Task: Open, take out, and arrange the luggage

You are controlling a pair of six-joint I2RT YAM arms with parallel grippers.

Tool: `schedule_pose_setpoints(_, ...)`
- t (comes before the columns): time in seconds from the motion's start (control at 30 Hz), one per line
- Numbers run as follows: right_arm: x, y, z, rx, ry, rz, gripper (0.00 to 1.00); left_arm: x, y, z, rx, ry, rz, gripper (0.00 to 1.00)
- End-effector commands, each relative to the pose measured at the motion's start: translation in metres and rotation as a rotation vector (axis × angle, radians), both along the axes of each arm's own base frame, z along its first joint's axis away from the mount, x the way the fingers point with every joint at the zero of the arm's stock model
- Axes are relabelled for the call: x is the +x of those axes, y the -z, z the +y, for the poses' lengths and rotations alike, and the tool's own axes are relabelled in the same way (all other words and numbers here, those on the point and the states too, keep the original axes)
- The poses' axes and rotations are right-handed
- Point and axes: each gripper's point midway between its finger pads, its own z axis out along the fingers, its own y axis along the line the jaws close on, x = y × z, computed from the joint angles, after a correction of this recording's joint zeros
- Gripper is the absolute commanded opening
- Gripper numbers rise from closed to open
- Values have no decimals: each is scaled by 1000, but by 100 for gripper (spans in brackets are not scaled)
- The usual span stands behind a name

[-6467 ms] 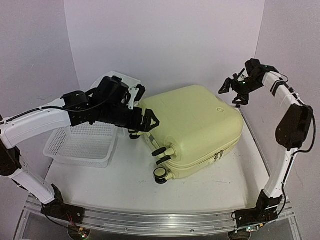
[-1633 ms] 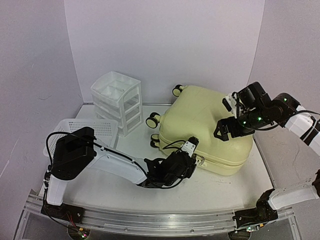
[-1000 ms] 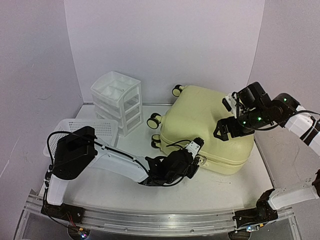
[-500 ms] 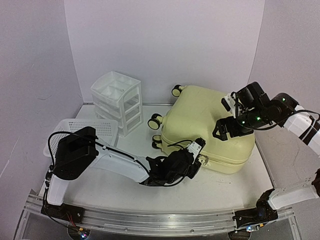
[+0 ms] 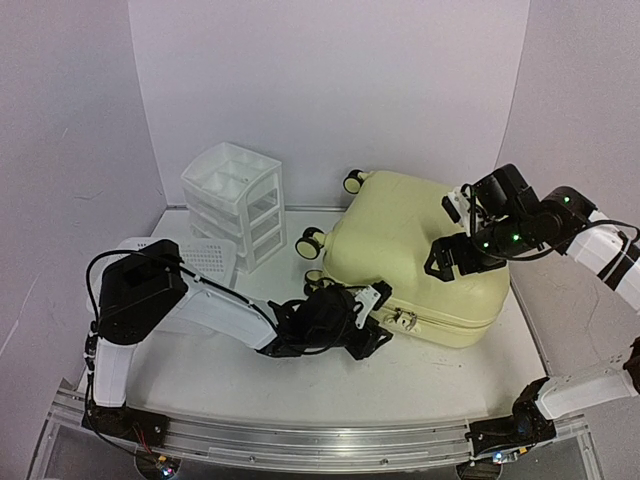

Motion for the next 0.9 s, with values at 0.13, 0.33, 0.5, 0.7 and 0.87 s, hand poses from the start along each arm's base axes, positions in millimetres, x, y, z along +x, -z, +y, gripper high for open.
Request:
schedule_pose_setpoints(0.13,1,1,0,9,11,-10,98,8,-68,-3,-219,43,38,49)
schedule_pose_setpoints(0.33,2,1,1,9,9,-10,98,15,-74,-12,-234,-17,15,48)
schedule_pose_setpoints(0.5,1,1,2,12,7,-8,98,16,-79,-19,-232,-46,-40,47)
schedule_pose_setpoints(0.7,2,0,2,16,8,-7,98,23,-84,-24,-204,-140,-146,36)
schedule_pose_setpoints(0.87,1,-1,2,21,7,-12,98,27,-78,-25,-175,-197,-191,33)
